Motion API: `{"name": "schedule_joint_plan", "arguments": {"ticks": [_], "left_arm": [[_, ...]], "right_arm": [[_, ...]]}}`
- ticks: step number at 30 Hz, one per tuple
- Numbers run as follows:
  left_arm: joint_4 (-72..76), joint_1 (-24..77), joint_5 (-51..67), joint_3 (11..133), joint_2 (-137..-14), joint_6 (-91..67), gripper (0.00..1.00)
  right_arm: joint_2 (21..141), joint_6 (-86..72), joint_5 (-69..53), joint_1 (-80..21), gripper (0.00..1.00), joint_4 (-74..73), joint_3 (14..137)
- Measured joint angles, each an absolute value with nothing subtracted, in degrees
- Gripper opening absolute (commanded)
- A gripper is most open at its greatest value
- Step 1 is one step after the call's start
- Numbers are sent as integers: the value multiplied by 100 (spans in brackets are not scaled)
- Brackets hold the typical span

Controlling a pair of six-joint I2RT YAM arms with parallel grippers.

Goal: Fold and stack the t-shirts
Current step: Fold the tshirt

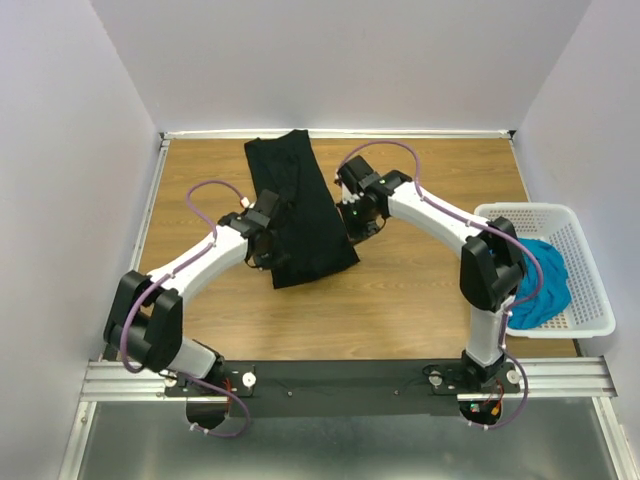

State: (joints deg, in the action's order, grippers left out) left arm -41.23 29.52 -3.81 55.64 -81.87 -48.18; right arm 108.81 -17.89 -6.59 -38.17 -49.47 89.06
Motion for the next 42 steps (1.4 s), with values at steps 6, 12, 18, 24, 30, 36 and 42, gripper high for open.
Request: {"name": "schedule_joint_plan", "arguments": {"ticks": [6, 12, 18, 24, 30, 36, 42], "left_arm": [[-3935, 2368, -740, 6224, -8650, -4298, 0], [-3581, 2082, -1225, 6831, -9325, -3975, 0], [-3238, 1949, -1463, 6976, -9721, -3789, 0], [-2928, 1841, -1584, 7008, -9944, -3673, 0], [-2637, 1806, -1597, 7008, -9946, -3570, 0], [-2438, 1798, -1605, 7008, -9946, -3529, 0], [-2281, 1782, -1702, 7037, -10095, -3529, 0]], "right_arm": [[11587, -1575, -285, -3734, 1, -4998, 10265], [12132, -1339, 207, -3671, 1, -4904, 10910], [12486, -1236, 534, -3640, 1, -4508, 10962], [12709, -1234, 696, -3640, 1, -4150, 11026], [12709, -1232, 862, -3636, 1, -3872, 11026], [12709, -1229, 963, -3634, 1, -3632, 11024], [12711, -1223, 991, -3625, 1, -3498, 11024]]}}
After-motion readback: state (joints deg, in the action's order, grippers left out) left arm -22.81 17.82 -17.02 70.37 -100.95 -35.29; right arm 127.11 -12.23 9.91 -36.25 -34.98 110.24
